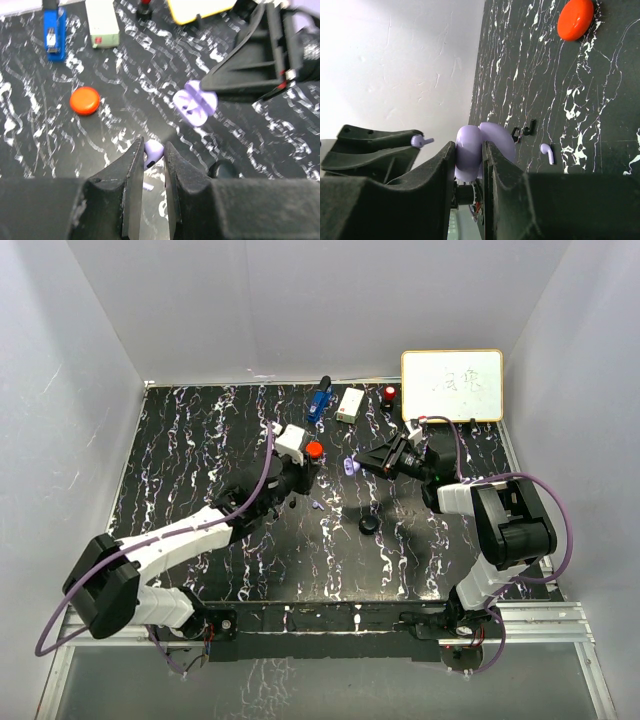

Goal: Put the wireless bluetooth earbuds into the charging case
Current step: Place the earbud in the charging case.

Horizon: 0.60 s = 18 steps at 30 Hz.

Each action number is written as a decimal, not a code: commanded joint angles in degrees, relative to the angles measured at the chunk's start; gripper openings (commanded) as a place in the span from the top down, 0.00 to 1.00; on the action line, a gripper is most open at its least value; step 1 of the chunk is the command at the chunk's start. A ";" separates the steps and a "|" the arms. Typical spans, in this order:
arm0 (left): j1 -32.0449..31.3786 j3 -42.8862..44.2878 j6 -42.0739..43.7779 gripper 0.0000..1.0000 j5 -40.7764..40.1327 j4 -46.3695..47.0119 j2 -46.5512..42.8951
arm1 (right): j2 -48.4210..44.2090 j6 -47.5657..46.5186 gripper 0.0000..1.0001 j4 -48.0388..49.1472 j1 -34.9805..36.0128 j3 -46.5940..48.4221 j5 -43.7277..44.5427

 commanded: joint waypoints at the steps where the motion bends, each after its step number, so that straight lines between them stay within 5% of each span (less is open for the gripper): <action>1: 0.43 -1.11 0.01 1.00 7.81 16.52 0.96 | -1.04 2.93 1.00 7.37 -0.30 -0.56 -1.64; 10: 2.65 -1.74 -6.96 1.00 13.77 34.76 8.50 | 1.62 13.08 1.00 20.01 -0.13 -2.91 -3.21; 18: 3.09 -4.12 -9.13 1.00 14.04 45.93 12.05 | 1.63 15.48 1.00 22.06 0.37 -3.23 -2.48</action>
